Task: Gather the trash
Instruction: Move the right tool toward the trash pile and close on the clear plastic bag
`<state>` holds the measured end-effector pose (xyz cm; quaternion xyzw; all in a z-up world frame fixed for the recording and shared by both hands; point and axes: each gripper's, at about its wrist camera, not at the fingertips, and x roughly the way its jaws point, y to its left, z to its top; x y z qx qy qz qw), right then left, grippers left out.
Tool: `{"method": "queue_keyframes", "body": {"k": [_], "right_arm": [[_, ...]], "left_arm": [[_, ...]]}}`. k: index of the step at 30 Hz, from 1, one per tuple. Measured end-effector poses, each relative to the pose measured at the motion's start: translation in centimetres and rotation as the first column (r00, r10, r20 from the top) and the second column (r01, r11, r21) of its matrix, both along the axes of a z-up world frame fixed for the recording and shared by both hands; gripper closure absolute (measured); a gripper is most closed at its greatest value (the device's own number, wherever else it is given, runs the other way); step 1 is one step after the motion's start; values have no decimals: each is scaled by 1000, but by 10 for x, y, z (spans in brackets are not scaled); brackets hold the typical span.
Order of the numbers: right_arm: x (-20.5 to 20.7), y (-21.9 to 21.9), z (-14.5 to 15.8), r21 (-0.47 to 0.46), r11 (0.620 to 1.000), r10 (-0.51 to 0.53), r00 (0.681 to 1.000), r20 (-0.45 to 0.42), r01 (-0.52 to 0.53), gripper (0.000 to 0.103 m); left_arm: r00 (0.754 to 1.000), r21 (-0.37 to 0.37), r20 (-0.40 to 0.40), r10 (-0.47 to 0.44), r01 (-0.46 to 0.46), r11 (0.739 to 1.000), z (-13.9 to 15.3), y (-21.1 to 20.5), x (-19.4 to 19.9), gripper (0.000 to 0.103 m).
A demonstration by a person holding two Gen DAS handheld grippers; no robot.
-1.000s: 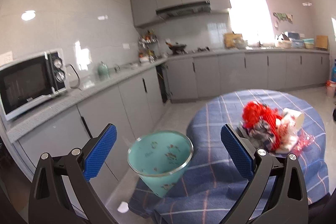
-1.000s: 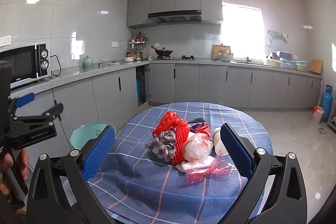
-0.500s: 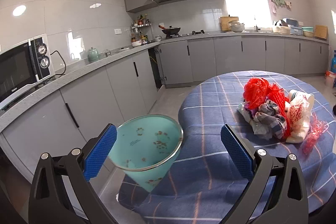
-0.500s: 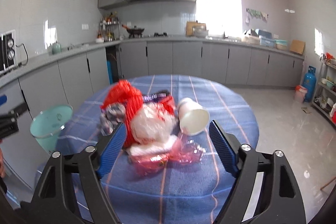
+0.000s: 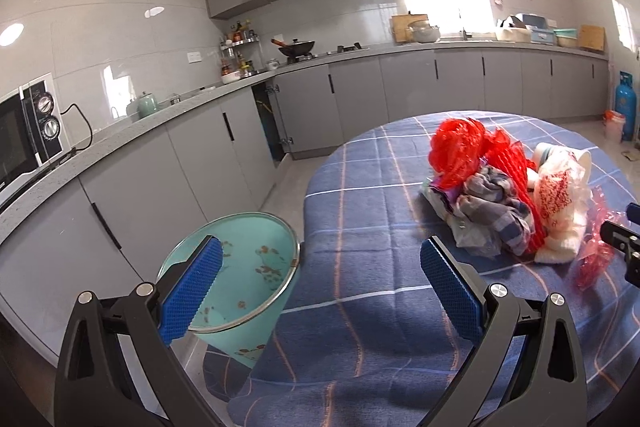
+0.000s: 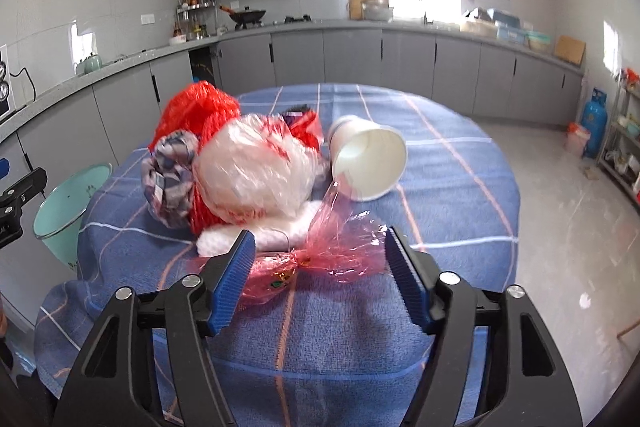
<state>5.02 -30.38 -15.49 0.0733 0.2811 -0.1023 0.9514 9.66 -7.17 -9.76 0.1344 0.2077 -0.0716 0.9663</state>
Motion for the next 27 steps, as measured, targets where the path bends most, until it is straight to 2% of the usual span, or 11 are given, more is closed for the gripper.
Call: {"method": "queue_keyframes", "body": {"k": [1,6,7,10,15,16,17,22,27], "right_arm": [[2,0,-2,12,1000,6,1000,-9,-6,50],[2,-2,-4,31,999,21,1000,-11,-20,51],[3,-3,-5,33,999,30,999,-18,-30,58],[9,-3,-9,40,998,47,998,-41,-45,68],[12,-13,-12,72,996,55,997,-48,-52,81],[10,-13,-11,73,996,57,997,-47,-53,93],[9,-13,-10,74,996,58,997,-47,-55,96],[7,-13,-4,90,993,77,996,-42,-73,98],[-1,-13,11,60,995,83,997,-7,-83,98]], "left_arm": [[1000,0,-3,-2,2,1000,-1,-1,0,5],[1000,-1,-14,-20,20,1000,-2,-7,-1,5],[1000,-3,-15,-24,24,1000,-2,-8,-1,5],[999,1,-13,-37,37,999,-2,-12,-2,5],[999,3,-16,-47,47,999,-3,-16,-2,6],[999,3,-20,-50,50,999,-3,-16,-2,6],[999,4,-19,-50,51,999,-4,-17,-1,6],[998,-4,-26,-60,60,998,-4,-19,3,6],[997,-13,-23,-72,72,997,-1,-29,6,6]]}}
